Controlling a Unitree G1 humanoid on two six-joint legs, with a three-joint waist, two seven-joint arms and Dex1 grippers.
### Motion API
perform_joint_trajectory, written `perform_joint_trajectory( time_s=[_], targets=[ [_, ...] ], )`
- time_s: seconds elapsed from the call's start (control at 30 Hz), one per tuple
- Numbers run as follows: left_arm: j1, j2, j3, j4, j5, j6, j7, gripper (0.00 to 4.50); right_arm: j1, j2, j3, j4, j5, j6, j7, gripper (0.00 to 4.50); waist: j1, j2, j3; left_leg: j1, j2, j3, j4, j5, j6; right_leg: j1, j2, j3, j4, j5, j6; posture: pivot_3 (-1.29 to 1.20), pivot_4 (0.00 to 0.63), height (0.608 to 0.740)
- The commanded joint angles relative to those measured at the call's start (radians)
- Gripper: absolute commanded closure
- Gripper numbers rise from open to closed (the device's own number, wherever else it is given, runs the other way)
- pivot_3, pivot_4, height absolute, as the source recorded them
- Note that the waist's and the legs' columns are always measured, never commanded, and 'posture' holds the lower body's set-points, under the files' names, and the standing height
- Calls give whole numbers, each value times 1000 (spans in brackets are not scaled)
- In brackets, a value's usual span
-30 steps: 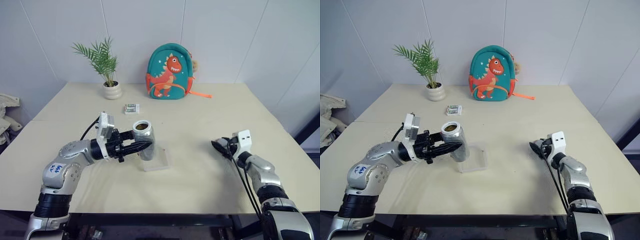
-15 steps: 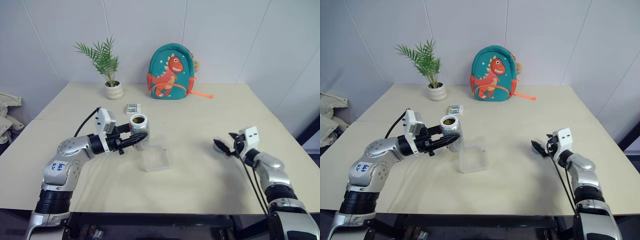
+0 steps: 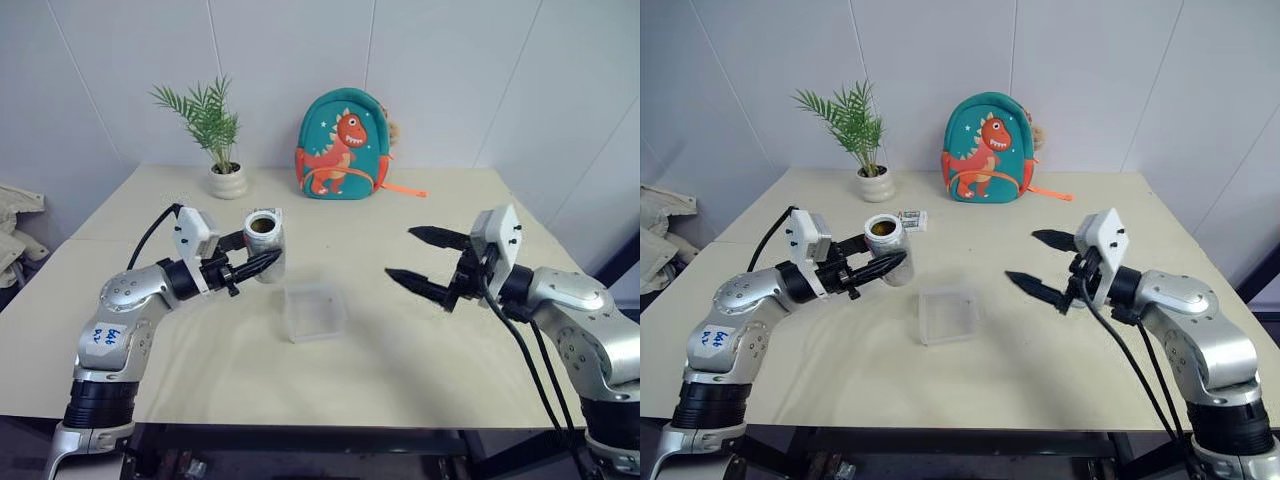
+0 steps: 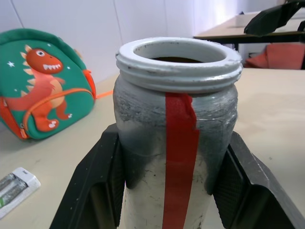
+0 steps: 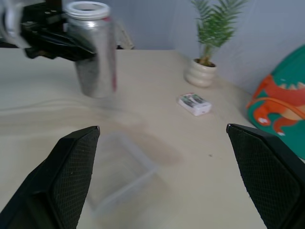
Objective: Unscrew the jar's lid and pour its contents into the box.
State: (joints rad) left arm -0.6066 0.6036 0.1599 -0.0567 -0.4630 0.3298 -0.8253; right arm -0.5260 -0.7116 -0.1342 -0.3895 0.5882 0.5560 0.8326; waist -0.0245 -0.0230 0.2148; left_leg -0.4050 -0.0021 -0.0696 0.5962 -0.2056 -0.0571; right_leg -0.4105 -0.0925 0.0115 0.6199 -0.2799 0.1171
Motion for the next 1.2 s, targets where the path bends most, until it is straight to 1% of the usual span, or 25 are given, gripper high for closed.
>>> perform_joint_trajectory(
  time_s=[0.03, 0.17, 0.3, 0.4, 0.6, 0.73, 0.9, 1.0, 1.07, 1.13, 1.2],
  targets=[
    [4, 4, 12, 42, 7, -51, -29, 2436, 22, -22, -15, -58, 14, 10, -3, 11, 1, 0, 0, 0, 0, 0, 0, 0, 0, 0, 0, 0, 0, 0, 0, 0, 150, 740],
    [18, -11, -18, 87, 27, -65, -40, 2436, 24, -38, -32, -59, 19, 19, -3, 11, 1, 0, 0, 0, 0, 0, 0, 0, 1, 0, 0, 0, 0, 0, 0, 0, 150, 740],
    [-1, -46, -64, 166, 111, -160, -11, 2436, 17, -37, -44, -42, 30, 33, -19, 11, 2, 0, 0, 0, 0, 0, 0, 0, 1, 0, 0, 0, 0, 0, 0, 0, 150, 740],
    [-51, -68, -100, 246, 167, -201, 4, 2436, 36, -44, -77, -41, 76, 43, 7, 11, 4, 0, 0, 0, 0, 0, 0, 0, 1, 0, 0, 0, 0, 0, 0, 0, 150, 740],
    [-122, -78, -158, 351, 269, -282, 13, 2436, 96, -85, -141, -41, 150, 45, 98, 11, 8, 0, 0, -1, 0, 0, 0, 0, 2, 0, 0, 0, 0, 1, 1, 0, 150, 740],
    [-142, -84, -174, 373, 285, -302, -3, 2436, 158, -134, -167, -24, 143, 21, 168, 11, 9, 0, 0, -1, -1, 0, 0, 0, 2, 0, 0, 0, 0, 1, 2, 0, 150, 740],
    [-168, -89, -206, 388, 332, -312, 2, 2436, 161, -119, -154, -15, 136, 8, 149, 11, 11, 0, 0, -1, 0, 0, 2, 0, 2, 0, 0, 0, 0, 1, 2, 0, 150, 740],
    [-191, -82, -225, 387, 403, -371, 46, 2436, 156, -101, -136, -16, 131, 6, 133, 11, 12, 0, 0, -1, 0, 0, 2, 0, 2, 1, 0, 0, 0, 1, 2, 0, 150, 740],
    [-236, -68, -229, 388, 500, -447, 150, 2436, 153, -88, -127, -14, 127, 4, 122, 11, 13, 0, 0, -1, -1, 0, 2, 0, 2, 0, 0, 0, 0, 1, 2, 0, 150, 740],
    [-270, -32, -256, 396, 628, -555, 246, 2436, 149, -77, -120, -12, 124, 4, 113, 11, 14, -1, 1, -1, 0, 0, 2, 0, 2, 0, 0, 0, 0, 1, 2, 0, 150, 740],
    [-293, 29, -322, 406, 815, -675, 360, 2436, 145, -65, -110, -9, 121, 2, 102, 11, 14, -1, 0, -1, 0, 0, 2, 0, 2, 0, 0, 0, 0, 1, 2, 0, 150, 740]
  ],
)
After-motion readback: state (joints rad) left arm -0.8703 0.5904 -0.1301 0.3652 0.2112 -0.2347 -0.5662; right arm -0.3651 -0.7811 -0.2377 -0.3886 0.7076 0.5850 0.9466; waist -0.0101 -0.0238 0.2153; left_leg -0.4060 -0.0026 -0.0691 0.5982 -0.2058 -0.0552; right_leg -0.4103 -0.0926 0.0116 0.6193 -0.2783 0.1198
